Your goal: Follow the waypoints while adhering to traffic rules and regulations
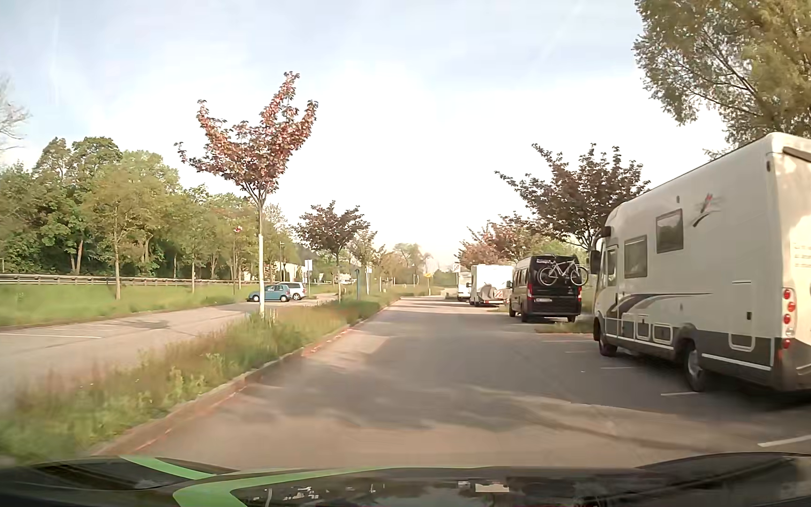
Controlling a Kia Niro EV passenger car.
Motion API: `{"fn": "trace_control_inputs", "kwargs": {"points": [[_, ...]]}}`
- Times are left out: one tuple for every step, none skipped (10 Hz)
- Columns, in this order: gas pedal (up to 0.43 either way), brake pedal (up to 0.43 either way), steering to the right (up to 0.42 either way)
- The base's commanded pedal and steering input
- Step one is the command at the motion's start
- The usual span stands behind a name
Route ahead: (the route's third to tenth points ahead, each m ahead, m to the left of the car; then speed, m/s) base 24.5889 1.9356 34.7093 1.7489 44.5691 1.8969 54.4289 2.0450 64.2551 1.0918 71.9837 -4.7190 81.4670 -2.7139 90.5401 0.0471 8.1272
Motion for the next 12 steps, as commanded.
{"fn": "trace_control_inputs", "kwargs": {"points": [[0.067, 0.0, -0.004], [0.067, 0.0, -0.003], [0.067, 0.0, -0.003], [0.067, 0.0, -0.003], [0.067, 0.0, -0.004], [0.067, 0.0, -0.004], [0.067, 0.0, -0.004], [0.067, 0.0, -0.004], [0.067, 0.0, -0.004], [0.047, 0.0, -0.004], [0.0, 0.0, -0.004], [0.0, 0.0, -0.004]]}}
